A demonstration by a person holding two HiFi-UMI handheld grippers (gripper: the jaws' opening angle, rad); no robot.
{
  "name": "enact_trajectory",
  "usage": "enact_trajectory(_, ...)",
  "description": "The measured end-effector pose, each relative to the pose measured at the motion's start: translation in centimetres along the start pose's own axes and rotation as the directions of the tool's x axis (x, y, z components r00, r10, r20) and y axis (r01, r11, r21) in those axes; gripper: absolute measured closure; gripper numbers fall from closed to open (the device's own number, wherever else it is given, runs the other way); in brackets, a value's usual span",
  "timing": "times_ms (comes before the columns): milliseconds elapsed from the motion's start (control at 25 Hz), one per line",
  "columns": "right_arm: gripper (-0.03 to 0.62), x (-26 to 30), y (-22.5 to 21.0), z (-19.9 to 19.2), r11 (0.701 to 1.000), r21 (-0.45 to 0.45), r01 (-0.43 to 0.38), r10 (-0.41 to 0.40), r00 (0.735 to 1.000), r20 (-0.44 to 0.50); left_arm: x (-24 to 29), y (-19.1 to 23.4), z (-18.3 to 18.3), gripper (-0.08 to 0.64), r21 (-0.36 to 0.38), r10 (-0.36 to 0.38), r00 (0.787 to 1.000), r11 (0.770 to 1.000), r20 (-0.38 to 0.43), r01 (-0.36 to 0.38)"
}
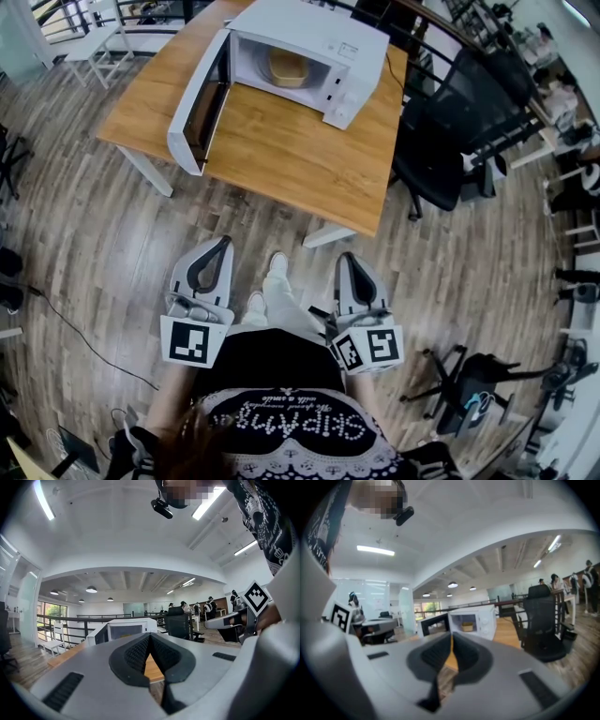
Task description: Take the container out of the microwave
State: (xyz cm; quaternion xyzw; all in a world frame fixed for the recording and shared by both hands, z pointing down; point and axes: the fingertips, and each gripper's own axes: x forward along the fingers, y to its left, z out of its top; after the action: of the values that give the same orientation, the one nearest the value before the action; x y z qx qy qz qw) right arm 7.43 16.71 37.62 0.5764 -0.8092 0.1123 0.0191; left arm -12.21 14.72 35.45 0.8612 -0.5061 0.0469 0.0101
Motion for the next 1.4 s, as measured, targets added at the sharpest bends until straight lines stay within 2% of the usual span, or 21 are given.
enact_trajectory(240, 0.556, 2.9, -2.1, 0.4, 1.000, 0.003, -0.006, 0.006, 1.000, -0.015, 3.4, 1.2, -0.1, 0.529, -0.002, 0.015, 1.000, 1.000, -0.010, -0.015)
enact_trajectory(880, 0.555, 13.6, -7.5, 3.0, 0.996, -0.018, -0.091, 0.091, 0.995, -0.028, 13.1, 4.2, 0.4, 0.530, -0.009, 0.088, 0.996, 0.996, -0.006, -0.088)
enact_trajectory(1400, 0.555, 16.8, -11.1, 4.0, 0.994, -0.011, -0.106, 0.105, 0.994, -0.022, 17.8, 4.0, 1.0, 0.529, -0.001, 0.101, 0.995, 0.995, 0.002, -0.101)
